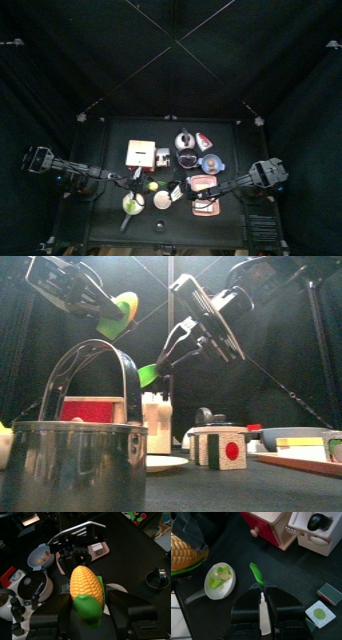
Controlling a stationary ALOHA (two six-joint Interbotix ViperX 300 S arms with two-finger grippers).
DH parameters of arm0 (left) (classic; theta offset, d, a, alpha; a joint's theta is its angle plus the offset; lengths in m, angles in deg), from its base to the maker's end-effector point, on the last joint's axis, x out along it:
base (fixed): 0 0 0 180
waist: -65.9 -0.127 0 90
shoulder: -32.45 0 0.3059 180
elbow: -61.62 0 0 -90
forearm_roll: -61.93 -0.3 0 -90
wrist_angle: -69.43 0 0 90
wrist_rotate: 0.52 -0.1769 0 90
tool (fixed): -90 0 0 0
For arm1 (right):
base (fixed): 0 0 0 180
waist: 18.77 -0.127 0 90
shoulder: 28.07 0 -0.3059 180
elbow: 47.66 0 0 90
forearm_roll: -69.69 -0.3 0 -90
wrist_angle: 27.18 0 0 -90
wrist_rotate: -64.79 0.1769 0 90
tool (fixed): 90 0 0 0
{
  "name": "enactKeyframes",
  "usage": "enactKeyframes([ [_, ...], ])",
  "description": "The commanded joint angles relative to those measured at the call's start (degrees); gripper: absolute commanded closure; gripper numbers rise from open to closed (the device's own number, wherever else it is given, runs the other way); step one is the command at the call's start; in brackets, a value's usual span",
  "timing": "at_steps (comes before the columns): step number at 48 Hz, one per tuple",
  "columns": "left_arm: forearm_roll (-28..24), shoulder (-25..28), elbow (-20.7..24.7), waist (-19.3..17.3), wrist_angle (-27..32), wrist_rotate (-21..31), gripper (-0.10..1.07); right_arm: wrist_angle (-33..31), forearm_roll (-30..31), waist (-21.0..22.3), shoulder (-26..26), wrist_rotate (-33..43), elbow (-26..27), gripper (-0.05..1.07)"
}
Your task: Place corn husk on plate
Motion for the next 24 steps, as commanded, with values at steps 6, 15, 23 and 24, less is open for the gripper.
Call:
enactKeyframes([
  [6, 0.3, -0.3, 0.3, 0.1, 1.8, 0.1, 0.21, 1.5, 0.2, 0.0, -2.5, -0.2, 0.4, 0.90],
  [15, 0.3, -0.3, -0.3, 0.1, 3.1, 0.1, 0.21, 6.5, -0.4, 0.0, -2.1, -0.3, 0.3, 0.90],
  [23, 0.4, -0.3, -0.8, 0.1, 3.1, 0.2, 0.21, 14.9, -3.1, 0.2, -0.4, -0.4, -0.9, 0.90],
  [24, 0.5, -0.3, -0.8, 0.1, 3.1, 0.2, 0.21, 15.4, -3.4, 0.2, -0.1, -0.4, -1.1, 0.90],
])
